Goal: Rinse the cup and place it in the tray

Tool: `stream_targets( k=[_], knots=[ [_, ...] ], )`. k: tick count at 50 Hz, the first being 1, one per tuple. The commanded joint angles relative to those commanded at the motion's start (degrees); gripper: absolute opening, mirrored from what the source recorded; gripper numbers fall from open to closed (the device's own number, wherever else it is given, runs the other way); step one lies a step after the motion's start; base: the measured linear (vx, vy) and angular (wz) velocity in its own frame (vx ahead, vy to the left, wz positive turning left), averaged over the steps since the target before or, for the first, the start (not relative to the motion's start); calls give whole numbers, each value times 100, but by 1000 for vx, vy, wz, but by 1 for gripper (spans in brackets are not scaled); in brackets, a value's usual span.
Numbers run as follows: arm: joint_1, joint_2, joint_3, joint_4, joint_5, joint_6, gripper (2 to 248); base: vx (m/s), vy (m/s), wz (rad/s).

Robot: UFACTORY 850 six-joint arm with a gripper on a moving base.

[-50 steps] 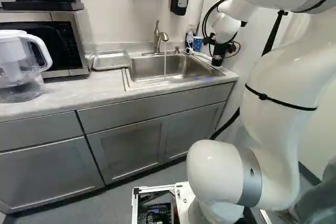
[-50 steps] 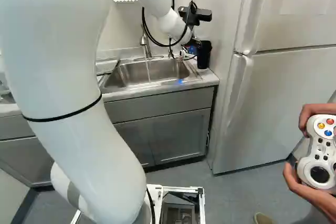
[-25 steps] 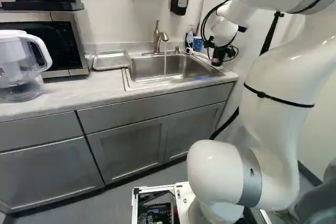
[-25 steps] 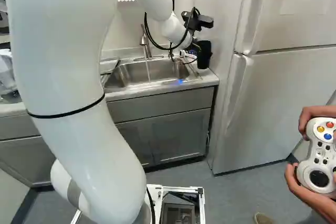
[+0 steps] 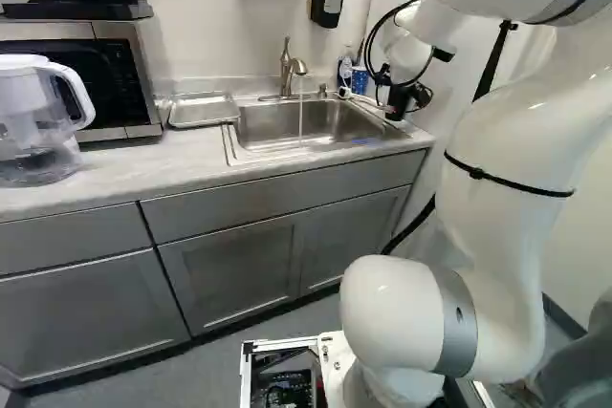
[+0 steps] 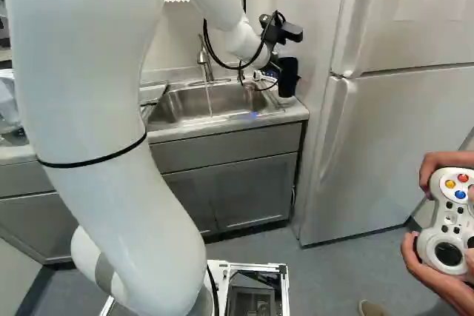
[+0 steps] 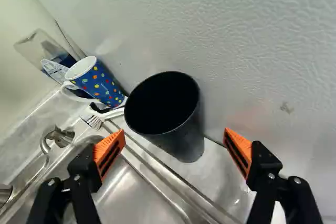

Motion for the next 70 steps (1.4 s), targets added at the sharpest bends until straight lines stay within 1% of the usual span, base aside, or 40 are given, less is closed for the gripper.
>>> stream_targets(
  k=[12, 26, 44, 51, 60, 64, 70],
  knots=[
    [107, 74, 81, 326, 126, 0, 247, 0, 0, 0],
    [120, 52, 56, 733, 188, 0, 247, 0, 0, 0],
    [160, -184, -203, 1280, 188, 0, 247, 0, 0, 0],
    [162, -192, -212, 1492, 188, 0, 247, 0, 0, 0],
    [162, -192, -212, 1511, 188, 0, 247, 0, 0, 0],
    [162, -192, -212, 1511, 188, -99, 247, 0, 0, 0],
    [162, -192, -212, 1511, 188, -387, 247, 0, 0, 0]
  ],
)
